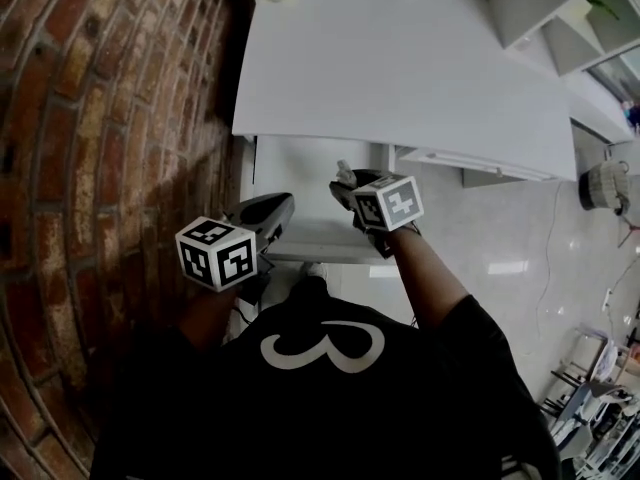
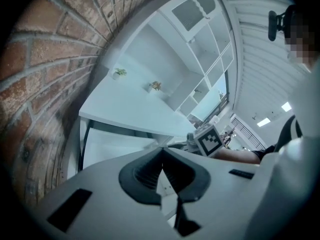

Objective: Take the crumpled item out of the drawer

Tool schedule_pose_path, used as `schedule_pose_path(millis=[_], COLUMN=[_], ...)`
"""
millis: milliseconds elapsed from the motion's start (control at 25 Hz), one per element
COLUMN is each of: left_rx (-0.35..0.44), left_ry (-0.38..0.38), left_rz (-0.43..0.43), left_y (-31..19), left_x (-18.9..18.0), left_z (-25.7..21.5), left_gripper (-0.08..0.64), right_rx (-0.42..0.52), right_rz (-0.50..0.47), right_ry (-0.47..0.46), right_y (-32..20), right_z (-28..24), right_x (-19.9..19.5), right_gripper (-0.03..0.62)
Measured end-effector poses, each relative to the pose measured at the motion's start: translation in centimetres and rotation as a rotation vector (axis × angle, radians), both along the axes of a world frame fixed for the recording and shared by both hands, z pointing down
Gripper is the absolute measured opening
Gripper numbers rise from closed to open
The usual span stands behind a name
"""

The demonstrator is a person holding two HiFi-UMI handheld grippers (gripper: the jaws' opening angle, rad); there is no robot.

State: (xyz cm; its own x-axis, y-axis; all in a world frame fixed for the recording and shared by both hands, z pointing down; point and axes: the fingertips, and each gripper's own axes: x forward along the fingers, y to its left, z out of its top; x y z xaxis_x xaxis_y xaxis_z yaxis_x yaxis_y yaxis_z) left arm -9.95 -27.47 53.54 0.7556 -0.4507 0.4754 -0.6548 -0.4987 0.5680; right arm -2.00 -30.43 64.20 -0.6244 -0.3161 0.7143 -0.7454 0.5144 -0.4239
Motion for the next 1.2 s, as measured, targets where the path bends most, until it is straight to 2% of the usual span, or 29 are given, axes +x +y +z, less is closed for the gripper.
schedule_pose_path(millis=[280,520,800,1200], left_rx=[0.050,0.136,0.275,0.390], left_ry=[0.020,0.066,0.140,0.177], left_rz=[-0.016,-0.013,-0.003,-0.003], left_y=[2.2,4.6,7.7,11.3], left_x=[0.6,1.3,2.1,2.4], left_z=[-4.0,-9.6,-17.0,-22.6], left_gripper=[0.003,0.003,0.003,0.003], right_rx=[0.153,0.286,0.463,0.597], right_rz=[0.023,-0.005,-0.030,-0.052], right_ry=[-0.170,-0.286,-0.340,-0.453], right_y=[2.3,5.8,9.9,14.2], right_z=[-9.1,-16.8,-25.7,-32.6], right_x=[0.4,0.5,1.5,2.3], right_gripper=[0.169,0.169,0.169,0.169])
